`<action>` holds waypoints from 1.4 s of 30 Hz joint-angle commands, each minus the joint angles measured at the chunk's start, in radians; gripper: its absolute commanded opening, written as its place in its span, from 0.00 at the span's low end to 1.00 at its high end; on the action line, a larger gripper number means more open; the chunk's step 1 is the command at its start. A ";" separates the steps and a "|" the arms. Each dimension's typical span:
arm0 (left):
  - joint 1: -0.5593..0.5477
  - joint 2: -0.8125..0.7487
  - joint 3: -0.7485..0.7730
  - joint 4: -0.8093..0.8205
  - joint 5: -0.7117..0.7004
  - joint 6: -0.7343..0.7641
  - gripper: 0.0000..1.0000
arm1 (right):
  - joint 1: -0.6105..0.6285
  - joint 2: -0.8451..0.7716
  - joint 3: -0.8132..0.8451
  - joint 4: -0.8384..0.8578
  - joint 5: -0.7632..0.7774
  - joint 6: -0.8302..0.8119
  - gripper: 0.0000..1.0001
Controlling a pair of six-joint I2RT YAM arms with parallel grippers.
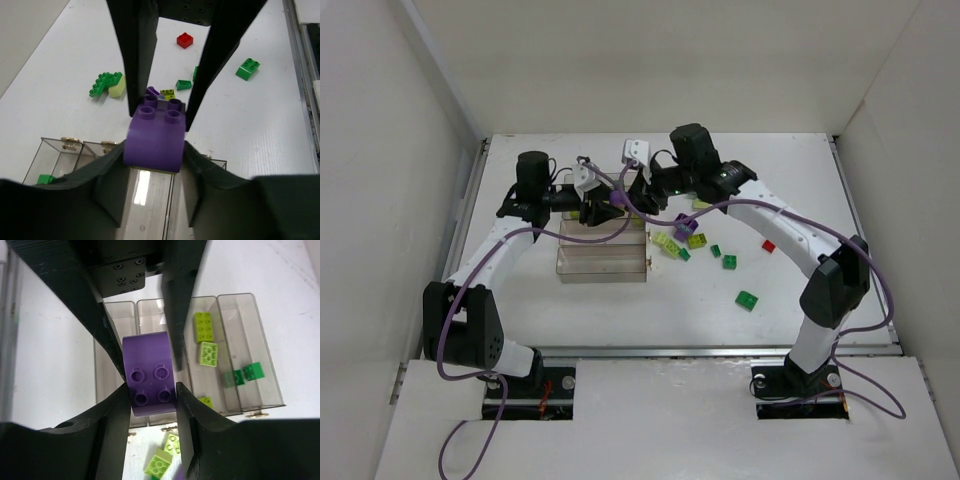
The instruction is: Sort the legos into containers by color
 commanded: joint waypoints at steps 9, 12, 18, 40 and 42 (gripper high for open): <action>0.004 -0.034 -0.016 0.137 0.002 -0.156 0.00 | 0.005 -0.051 -0.010 0.129 -0.041 0.085 0.00; 0.026 -0.034 -0.048 0.052 -0.027 -0.096 0.00 | -0.041 -0.063 -0.043 0.236 -0.031 0.200 0.00; 0.090 -0.065 -0.162 0.043 -0.141 -0.110 0.00 | -0.110 -0.034 -0.024 0.290 0.027 0.314 0.00; 0.073 0.058 -0.245 0.451 -0.732 -0.156 0.27 | -0.110 0.096 0.069 0.290 0.101 0.366 0.00; 0.064 0.081 -0.234 0.451 -0.732 -0.145 0.28 | -0.110 0.105 0.069 0.290 0.101 0.366 0.00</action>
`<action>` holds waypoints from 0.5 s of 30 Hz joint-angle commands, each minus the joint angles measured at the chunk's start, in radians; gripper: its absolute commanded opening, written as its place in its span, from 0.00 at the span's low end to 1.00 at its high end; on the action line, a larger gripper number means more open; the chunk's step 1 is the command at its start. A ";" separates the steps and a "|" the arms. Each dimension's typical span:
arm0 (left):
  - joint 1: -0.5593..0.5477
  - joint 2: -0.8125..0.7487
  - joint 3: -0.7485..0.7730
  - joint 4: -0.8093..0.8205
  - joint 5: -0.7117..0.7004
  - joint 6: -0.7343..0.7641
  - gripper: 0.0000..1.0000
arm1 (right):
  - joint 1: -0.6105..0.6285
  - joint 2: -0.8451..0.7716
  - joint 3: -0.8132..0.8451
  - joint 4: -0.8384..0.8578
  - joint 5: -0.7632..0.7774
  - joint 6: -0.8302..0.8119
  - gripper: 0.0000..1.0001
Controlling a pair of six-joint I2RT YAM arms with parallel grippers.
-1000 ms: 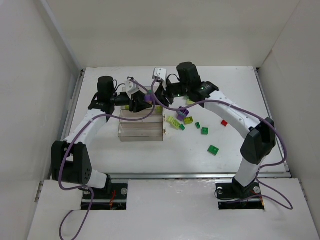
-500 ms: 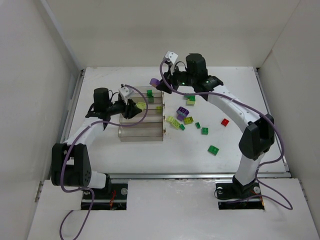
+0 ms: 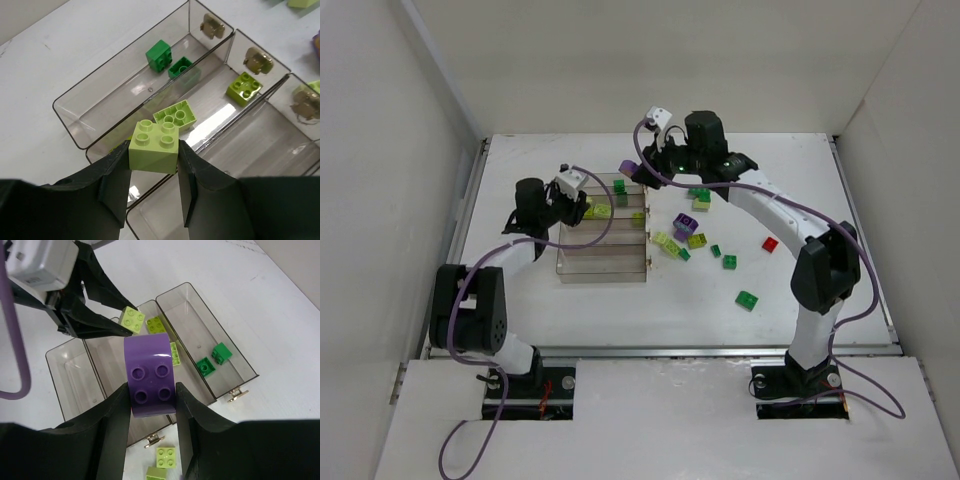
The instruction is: Sort the legos into containers by color
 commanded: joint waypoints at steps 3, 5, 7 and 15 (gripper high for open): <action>-0.011 0.048 0.043 0.069 -0.047 0.039 0.28 | 0.008 0.017 0.054 0.047 0.006 0.008 0.00; -0.011 0.075 0.067 0.069 -0.058 0.039 0.28 | 0.008 0.017 0.054 0.047 0.006 0.008 0.00; -0.011 0.089 0.098 0.069 -0.058 0.039 0.28 | 0.008 0.017 0.054 0.047 0.006 0.008 0.00; -0.011 0.123 0.142 -0.018 -0.049 0.073 0.65 | -0.002 0.026 0.054 0.047 0.006 -0.001 0.00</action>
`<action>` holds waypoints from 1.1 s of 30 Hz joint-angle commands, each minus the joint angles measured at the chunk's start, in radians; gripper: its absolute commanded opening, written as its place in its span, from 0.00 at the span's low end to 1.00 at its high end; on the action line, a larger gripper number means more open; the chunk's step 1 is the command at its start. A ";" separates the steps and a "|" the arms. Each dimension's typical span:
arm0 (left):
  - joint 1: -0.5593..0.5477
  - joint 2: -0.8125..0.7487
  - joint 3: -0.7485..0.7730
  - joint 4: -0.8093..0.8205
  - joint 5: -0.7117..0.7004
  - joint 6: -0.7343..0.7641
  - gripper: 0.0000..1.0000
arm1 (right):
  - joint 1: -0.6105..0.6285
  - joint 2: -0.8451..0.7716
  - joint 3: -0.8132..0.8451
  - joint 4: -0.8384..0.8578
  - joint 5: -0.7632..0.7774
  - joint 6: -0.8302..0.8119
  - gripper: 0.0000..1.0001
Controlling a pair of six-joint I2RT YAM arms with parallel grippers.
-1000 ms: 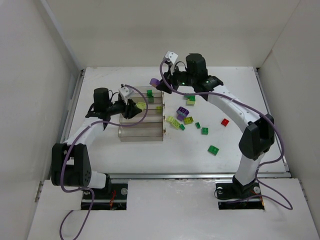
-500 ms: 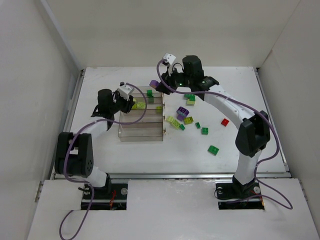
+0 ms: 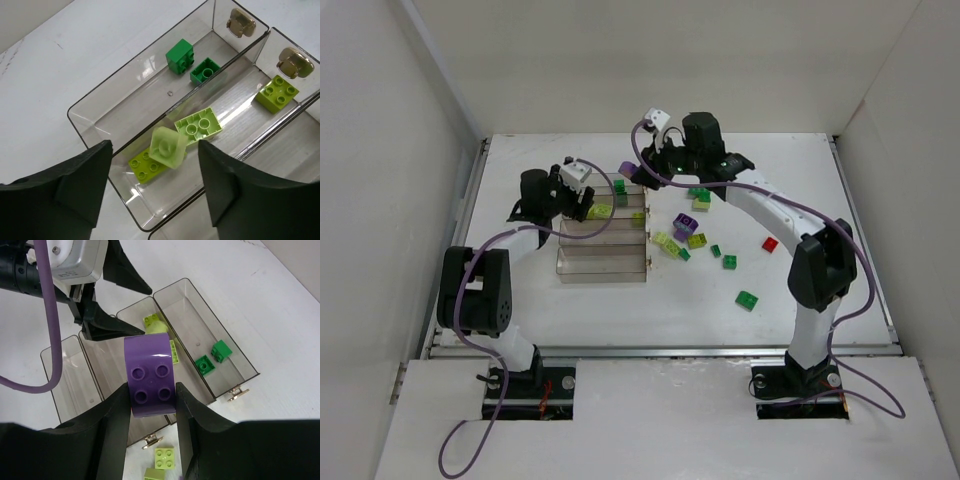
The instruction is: Sort the legos into containers by color
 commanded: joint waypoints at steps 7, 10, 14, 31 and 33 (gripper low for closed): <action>-0.005 -0.024 0.060 -0.068 0.057 0.028 0.73 | -0.001 0.012 0.045 0.005 0.000 -0.024 0.00; 0.016 -0.045 0.073 -0.025 0.032 -0.124 0.73 | 0.016 0.030 0.073 -0.055 0.014 -0.102 0.00; 0.059 -0.090 0.106 -0.005 -0.180 -0.389 0.73 | 0.088 0.098 0.100 -0.181 0.087 -0.228 0.00; 0.082 -0.205 -0.005 -0.040 -0.476 -0.422 0.73 | 0.195 0.254 0.070 -0.151 0.227 -0.296 0.27; 0.082 -0.214 -0.005 -0.040 -0.466 -0.413 0.73 | 0.195 0.245 0.070 -0.151 0.239 -0.296 0.57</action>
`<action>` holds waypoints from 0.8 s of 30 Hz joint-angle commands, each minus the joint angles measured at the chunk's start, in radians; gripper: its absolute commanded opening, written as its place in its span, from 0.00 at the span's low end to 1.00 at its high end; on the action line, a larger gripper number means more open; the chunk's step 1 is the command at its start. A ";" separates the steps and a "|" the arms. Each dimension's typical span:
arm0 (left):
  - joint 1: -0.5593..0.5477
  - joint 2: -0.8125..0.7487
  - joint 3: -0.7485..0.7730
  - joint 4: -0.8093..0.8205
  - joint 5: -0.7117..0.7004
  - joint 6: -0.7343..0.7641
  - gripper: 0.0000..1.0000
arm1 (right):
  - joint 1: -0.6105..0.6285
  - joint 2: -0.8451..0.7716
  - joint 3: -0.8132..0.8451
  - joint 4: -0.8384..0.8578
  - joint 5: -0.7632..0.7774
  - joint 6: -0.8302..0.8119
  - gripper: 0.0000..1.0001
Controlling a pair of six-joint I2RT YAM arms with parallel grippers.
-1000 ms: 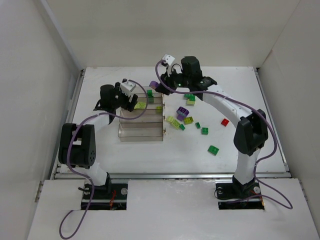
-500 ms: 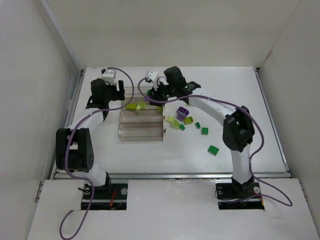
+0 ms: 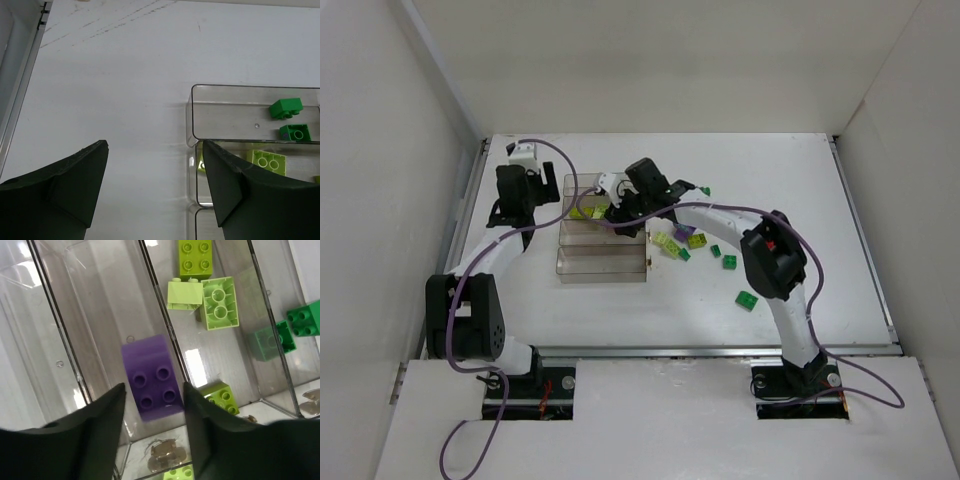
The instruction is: Sort the legos into containers by color
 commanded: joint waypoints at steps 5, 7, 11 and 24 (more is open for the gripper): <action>-0.003 -0.051 -0.018 0.041 0.073 0.010 0.73 | 0.020 -0.061 0.027 0.047 0.067 0.013 0.69; -0.003 -0.051 -0.018 0.050 0.099 0.010 0.73 | 0.020 -0.095 0.027 0.056 0.067 0.022 0.77; -0.003 -0.051 -0.018 0.060 0.108 0.029 0.73 | 0.020 -0.157 0.018 0.082 0.151 0.082 0.83; -0.043 -0.051 -0.029 0.080 0.255 0.128 0.73 | -0.222 -0.246 -0.175 -0.086 0.294 0.254 0.93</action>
